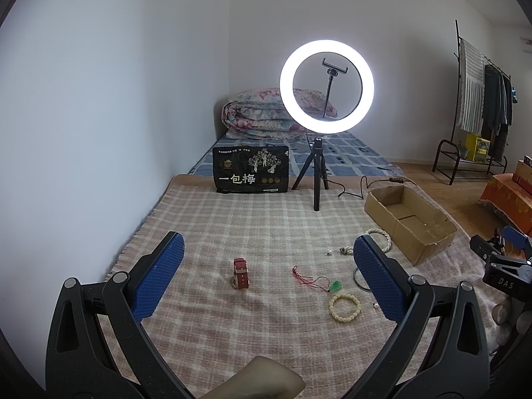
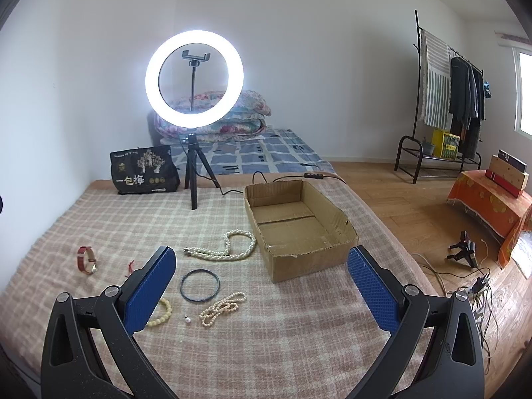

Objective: Organize jewelry

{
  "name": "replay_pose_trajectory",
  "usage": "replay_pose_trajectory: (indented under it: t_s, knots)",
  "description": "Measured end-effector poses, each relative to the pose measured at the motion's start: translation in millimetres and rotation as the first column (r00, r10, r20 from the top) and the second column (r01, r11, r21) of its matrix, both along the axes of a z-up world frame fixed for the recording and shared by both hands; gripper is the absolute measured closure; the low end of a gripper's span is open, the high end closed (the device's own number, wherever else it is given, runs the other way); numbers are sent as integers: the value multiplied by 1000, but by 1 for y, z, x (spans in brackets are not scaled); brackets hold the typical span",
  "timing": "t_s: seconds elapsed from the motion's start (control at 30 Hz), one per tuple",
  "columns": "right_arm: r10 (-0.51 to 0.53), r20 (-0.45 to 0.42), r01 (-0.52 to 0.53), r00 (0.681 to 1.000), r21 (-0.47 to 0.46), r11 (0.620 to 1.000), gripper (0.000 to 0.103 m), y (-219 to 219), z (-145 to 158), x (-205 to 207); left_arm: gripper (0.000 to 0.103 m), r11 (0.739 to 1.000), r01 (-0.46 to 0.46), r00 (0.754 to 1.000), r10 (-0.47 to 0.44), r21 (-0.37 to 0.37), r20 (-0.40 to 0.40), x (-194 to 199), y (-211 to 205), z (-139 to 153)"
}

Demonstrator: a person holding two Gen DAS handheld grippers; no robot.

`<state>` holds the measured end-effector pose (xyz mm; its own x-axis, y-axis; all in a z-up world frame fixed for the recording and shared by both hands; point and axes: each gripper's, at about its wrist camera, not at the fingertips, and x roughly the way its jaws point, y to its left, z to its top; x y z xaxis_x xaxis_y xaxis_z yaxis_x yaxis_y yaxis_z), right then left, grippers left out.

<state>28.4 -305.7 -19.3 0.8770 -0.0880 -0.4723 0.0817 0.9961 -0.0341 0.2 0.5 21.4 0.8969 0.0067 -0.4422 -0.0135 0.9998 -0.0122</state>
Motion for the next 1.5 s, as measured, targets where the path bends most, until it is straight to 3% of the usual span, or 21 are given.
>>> replay_pose_trajectory:
  t_s: [0.37, 0.6, 1.03, 1.3, 1.5]
  knots:
    - [39, -20, -40, 999, -36, 999, 1, 11, -3, 3, 0, 999, -36, 999, 36, 2, -7, 9, 12, -13]
    - [83, -48, -85, 995, -52, 995, 1, 26, -4, 11, 0, 995, -95, 995, 94, -7, -26, 19, 41, -23]
    - [257, -167, -256, 952, 31, 966, 1, 59, -19, 54, 0, 986, -165, 984, 162, -35, -69, 55, 103, -28]
    - [259, -194, -247, 946, 83, 965, 1, 64, -49, 82, 0, 985, -128, 979, 108, -112, -174, 86, 109, -58]
    - [376, -270, -381, 886, 37, 924, 1, 77, -70, 89, 0, 989, -58, 969, 23, -135, -247, 107, 88, -79]
